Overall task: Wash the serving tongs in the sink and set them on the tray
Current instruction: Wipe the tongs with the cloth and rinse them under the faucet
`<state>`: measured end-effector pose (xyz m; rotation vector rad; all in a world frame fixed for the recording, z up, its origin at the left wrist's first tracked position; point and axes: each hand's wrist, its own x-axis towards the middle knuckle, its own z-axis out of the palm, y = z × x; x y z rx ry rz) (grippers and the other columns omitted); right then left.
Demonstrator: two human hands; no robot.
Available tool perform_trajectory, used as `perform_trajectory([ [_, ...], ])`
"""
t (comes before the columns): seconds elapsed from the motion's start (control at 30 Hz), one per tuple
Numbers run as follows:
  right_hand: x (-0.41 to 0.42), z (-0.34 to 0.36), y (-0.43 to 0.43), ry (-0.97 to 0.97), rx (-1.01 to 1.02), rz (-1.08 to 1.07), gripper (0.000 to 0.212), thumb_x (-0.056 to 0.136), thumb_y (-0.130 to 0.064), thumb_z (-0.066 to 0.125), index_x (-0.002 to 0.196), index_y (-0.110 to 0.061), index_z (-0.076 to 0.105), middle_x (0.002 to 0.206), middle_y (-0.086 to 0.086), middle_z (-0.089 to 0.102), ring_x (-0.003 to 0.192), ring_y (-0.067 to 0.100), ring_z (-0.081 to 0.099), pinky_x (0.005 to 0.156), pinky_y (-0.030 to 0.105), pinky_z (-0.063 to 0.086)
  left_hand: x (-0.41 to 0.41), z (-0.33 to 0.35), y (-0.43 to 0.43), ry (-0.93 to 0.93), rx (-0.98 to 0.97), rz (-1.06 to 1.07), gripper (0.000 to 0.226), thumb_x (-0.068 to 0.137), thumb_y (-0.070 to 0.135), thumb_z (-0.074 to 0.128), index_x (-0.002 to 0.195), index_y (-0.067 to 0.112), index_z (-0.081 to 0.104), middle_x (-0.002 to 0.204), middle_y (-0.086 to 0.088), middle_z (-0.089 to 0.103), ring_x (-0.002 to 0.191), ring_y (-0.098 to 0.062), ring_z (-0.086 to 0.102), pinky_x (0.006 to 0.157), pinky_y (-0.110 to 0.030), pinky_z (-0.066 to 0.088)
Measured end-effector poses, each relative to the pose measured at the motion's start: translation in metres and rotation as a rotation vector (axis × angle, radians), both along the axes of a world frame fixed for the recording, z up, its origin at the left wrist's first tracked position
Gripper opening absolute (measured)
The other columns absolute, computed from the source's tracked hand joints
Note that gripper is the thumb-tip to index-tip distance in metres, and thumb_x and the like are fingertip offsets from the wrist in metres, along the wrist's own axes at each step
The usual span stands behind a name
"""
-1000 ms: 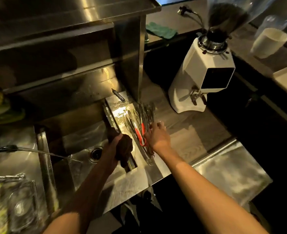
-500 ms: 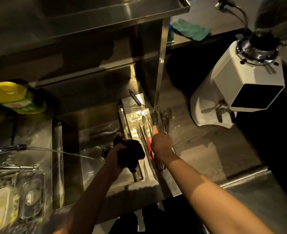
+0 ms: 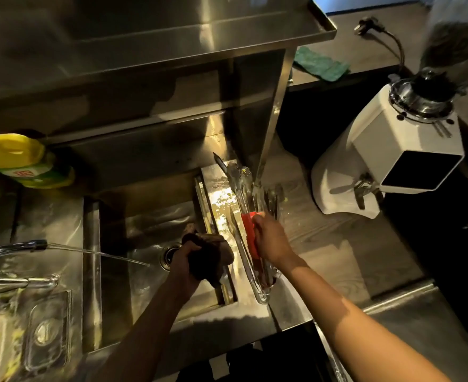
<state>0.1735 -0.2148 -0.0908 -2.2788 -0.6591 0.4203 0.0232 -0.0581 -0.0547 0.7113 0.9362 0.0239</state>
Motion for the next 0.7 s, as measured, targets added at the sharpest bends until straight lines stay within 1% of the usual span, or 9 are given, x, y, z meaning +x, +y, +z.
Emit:
perform_trajectory([
  [0.13,-0.021,0.014,0.023,0.240,0.078,-0.022,0.031,0.096,0.005,0.040,0.092,-0.004,0.069,0.096,0.017,0.065,0.083,0.029,0.065,0.074,0.040,0.053,-0.014,0.000,0.019,0.007,-0.001,0.081,0.032,0.091,0.011,0.038,0.112,0.002,0.059,0.089,-0.018,0.070,0.085,-0.032,0.062,0.078,-0.044,0.046],
  [0.2,-0.038,0.024,0.041,0.404,0.157,-0.077,0.033,0.100,0.004,0.036,0.089,-0.003,0.066,0.089,0.015,0.064,0.072,0.021,0.066,0.066,0.035,0.054,-0.022,0.002,0.031,-0.011,-0.007,0.121,0.030,0.092,0.008,0.036,0.107,0.005,0.062,0.091,-0.021,0.067,0.083,-0.034,0.060,0.078,-0.044,0.046],
  [0.27,-0.057,0.029,0.059,0.475,0.174,-0.141,0.035,0.101,0.003,0.034,0.083,-0.003,0.064,0.075,0.007,0.060,0.060,0.004,0.061,0.061,0.022,0.048,-0.033,0.002,0.045,-0.025,-0.002,0.103,0.045,0.095,0.008,0.031,0.083,0.017,0.074,0.085,-0.024,0.063,0.074,-0.032,0.056,0.072,-0.042,0.042],
  [0.33,-0.071,0.027,0.071,0.524,0.156,-0.152,0.041,0.101,-0.003,0.038,0.074,-0.013,0.066,0.065,-0.005,0.061,0.055,-0.003,0.055,0.062,0.024,0.042,-0.044,0.007,0.054,-0.071,-0.008,0.090,0.062,0.095,0.008,0.026,0.058,0.017,0.076,0.064,-0.015,0.059,0.064,-0.027,0.049,0.065,-0.039,0.037],
  [0.43,-0.099,0.026,0.095,0.622,0.142,-0.043,0.042,0.105,-0.023,0.041,0.072,-0.013,0.064,0.056,-0.005,0.060,0.050,0.004,0.056,0.056,0.026,0.043,-0.063,-0.002,0.078,-0.117,0.032,0.133,0.036,0.090,0.008,0.035,0.083,0.017,0.069,0.060,-0.009,0.057,0.061,-0.027,0.050,0.059,-0.034,0.041],
  [0.5,-0.116,0.016,0.114,0.605,0.082,0.055,0.046,0.099,-0.053,0.049,0.076,-0.018,0.070,0.064,-0.004,0.064,0.061,0.010,0.063,0.063,0.026,0.050,-0.078,-0.013,0.095,-0.100,0.083,0.154,0.022,0.088,0.013,0.039,0.085,0.006,0.059,0.057,-0.017,0.054,0.052,-0.030,0.052,0.054,-0.034,0.044],
  [0.53,-0.120,0.009,0.119,0.555,0.051,0.106,0.043,0.093,-0.061,0.054,0.078,-0.024,0.072,0.068,-0.006,0.064,0.067,0.012,0.065,0.068,0.028,0.051,-0.082,-0.014,0.102,-0.132,0.089,0.121,0.029,0.089,0.017,0.038,0.077,-0.003,0.055,0.055,-0.025,0.047,0.052,-0.034,0.049,0.053,-0.038,0.043],
  [0.63,-0.130,-0.012,0.136,0.428,-0.043,0.298,0.032,0.099,-0.043,0.055,0.077,-0.023,0.065,0.078,-0.009,0.058,0.078,0.014,0.062,0.075,0.035,0.050,-0.103,-0.024,0.130,-0.133,0.190,0.100,0.038,0.088,0.013,0.037,0.067,-0.015,0.051,0.061,-0.033,0.050,0.054,-0.039,0.053,0.052,-0.040,0.048],
  [0.7,-0.135,-0.018,0.143,0.377,-0.141,0.401,0.030,0.103,-0.034,0.048,0.083,-0.016,0.060,0.092,-0.003,0.053,0.088,0.017,0.057,0.083,0.038,0.047,-0.116,-0.032,0.148,-0.092,0.258,0.169,0.028,0.085,0.019,0.059,0.064,0.003,0.068,0.057,-0.014,0.063,0.053,-0.024,0.064,0.049,-0.029,0.054],
])
